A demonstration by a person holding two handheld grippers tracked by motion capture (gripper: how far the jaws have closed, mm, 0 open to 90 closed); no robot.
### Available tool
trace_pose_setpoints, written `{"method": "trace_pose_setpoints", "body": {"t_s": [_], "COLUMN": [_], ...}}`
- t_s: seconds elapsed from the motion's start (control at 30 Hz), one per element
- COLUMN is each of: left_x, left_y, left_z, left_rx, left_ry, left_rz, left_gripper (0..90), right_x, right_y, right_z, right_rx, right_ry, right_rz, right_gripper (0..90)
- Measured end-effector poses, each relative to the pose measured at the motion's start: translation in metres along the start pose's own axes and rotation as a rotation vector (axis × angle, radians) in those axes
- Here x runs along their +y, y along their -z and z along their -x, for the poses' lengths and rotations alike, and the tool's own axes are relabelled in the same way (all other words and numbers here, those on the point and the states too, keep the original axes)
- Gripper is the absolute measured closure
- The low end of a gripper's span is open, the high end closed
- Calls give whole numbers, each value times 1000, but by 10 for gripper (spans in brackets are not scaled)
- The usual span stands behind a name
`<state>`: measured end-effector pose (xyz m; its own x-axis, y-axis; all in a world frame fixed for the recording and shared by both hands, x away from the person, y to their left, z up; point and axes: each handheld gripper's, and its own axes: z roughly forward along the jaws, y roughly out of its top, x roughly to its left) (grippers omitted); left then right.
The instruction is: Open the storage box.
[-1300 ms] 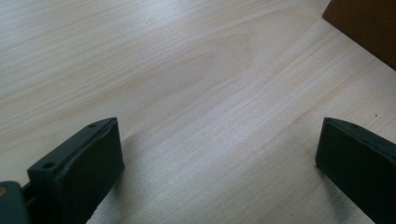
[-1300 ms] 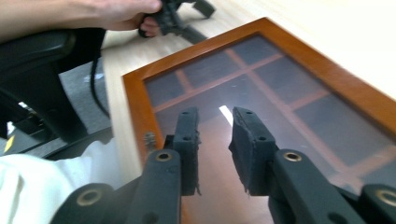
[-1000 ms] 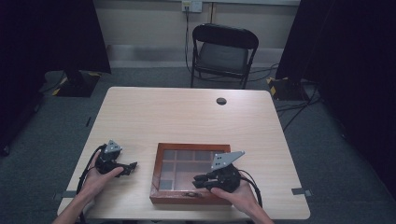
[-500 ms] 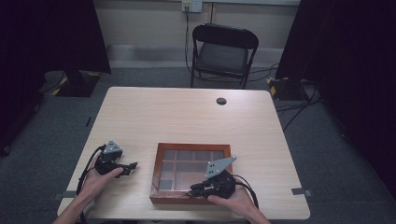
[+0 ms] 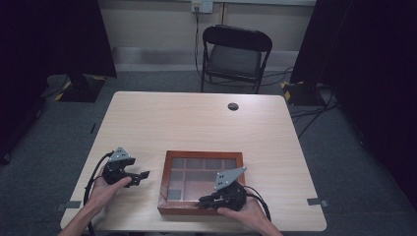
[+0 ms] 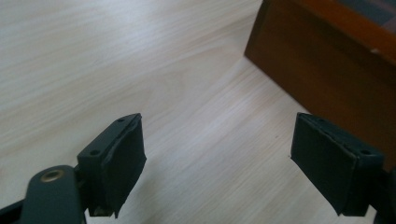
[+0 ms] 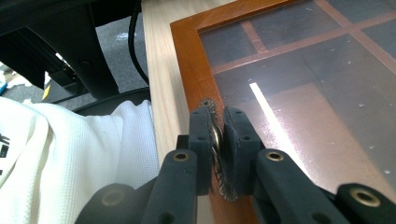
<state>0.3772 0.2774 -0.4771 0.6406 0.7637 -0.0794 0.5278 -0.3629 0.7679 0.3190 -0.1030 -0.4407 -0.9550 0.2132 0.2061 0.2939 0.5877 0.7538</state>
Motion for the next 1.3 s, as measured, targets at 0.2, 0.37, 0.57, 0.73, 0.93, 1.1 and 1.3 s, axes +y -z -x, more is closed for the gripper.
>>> {"method": "trace_pose_setpoints", "body": {"t_s": [0.2,0.37,0.57,0.73,0.93,1.1,1.3], "left_x": [1,2,2,3,6,9,12], "left_y": [2,4,4,6,7,8,6], "left_z": [1,4,5,9,15,26,38], "left_rx": [-36,-55,-71,-91,-131,-172,-197], "left_ry": [4,-5,-8,-17,-31,-53,-82], "left_rz": [12,-1,3,16,32,33,44], "left_gripper": [162,162,164,164,166,164,162], "right_x": [1,1,6,12,18,22,27], "right_y": [0,2,6,12,16,19,23], "right_z": [1,2,2,3,3,5,5], "right_rx": [12,19,27,30,36,43,38], "right_ry": [-5,-12,-12,-12,-18,-17,-11], "right_rz": [-3,3,20,25,30,21,28], "right_gripper": [827,828,829,829,829,829,828]}}
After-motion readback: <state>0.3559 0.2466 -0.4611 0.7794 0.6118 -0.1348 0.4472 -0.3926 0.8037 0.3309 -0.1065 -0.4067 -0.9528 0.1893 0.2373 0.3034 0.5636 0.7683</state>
